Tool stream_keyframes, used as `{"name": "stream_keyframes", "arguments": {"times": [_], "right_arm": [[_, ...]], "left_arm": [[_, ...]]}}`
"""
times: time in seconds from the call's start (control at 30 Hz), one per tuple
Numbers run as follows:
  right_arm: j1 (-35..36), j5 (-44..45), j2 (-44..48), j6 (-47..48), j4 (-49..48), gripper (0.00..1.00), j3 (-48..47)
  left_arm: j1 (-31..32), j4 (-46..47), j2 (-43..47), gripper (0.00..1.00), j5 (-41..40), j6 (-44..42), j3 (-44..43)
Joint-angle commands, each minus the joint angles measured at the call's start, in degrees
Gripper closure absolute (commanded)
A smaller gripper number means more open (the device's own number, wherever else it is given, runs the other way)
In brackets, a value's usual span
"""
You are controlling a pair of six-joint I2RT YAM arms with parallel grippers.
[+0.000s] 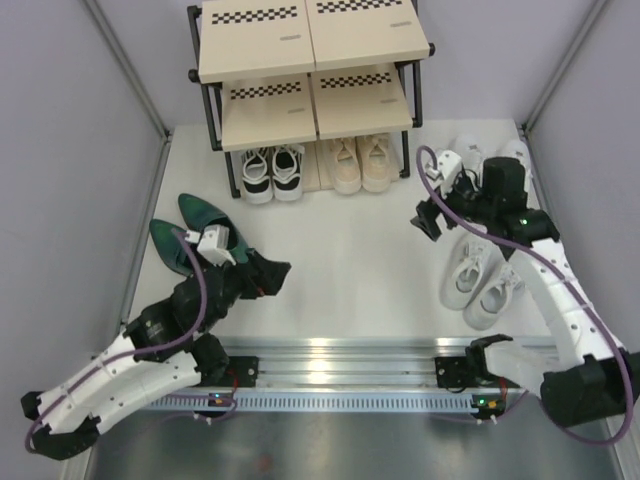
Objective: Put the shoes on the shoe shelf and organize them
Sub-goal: Adjust the shoe at the shoe shelf, then pick up the shoe at the center of the board.
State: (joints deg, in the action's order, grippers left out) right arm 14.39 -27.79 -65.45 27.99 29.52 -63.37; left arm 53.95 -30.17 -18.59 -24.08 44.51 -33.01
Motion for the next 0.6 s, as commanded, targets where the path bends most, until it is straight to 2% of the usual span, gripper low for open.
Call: {"name": "stream_keyframes", "arguments": {"times": [0.0,0.07,0.17,0.3,0.4,0.43,0.5,0.57], "right_arm": [[-5.0,-7.5,7.5,3.7,8.2,0.07,5.8],[-9.0,-10.1,11.3,4.5,8.9,0.07,8.1],[-13.6,-14.8,14.1,4.4,7.5,0.06,12.6],[-20.5,-22.5,14.9,4.1,6.3,0.06,17.1],[-22.9,-23.0,14.8,5.4,7.5,0.07,16.5],[-23.2,-22.8,15.1,5.4,7.0,0.06,16.9],[-23.3,-21.7,15.4,5.8,7.7,0.06,17.0],[-23.3,-20.4,16.3,5.9,7.7,0.06,17.5]], "left_arm": [[0.0,-3.3,-12.8,0.02,-3.1,-3.1,-10.1],[0.0,-7.3,-21.0,0.02,-6.0,-2.1,-14.3],[-0.2,-11.3,-28.4,0.02,-9.7,-0.8,-20.4],[-3.6,-12.2,-31.2,0.02,-8.8,1.5,-23.3],[-11.6,-11.1,-30.5,0.05,-3.4,3.2,-22.6],[-17.1,-11.0,-30.4,0.05,-2.0,3.7,-22.4],[-23.2,-11.0,-30.3,0.07,-0.8,4.4,-22.0],[-26.0,-12.4,-31.3,0.07,-1.1,5.4,-23.3]]}}
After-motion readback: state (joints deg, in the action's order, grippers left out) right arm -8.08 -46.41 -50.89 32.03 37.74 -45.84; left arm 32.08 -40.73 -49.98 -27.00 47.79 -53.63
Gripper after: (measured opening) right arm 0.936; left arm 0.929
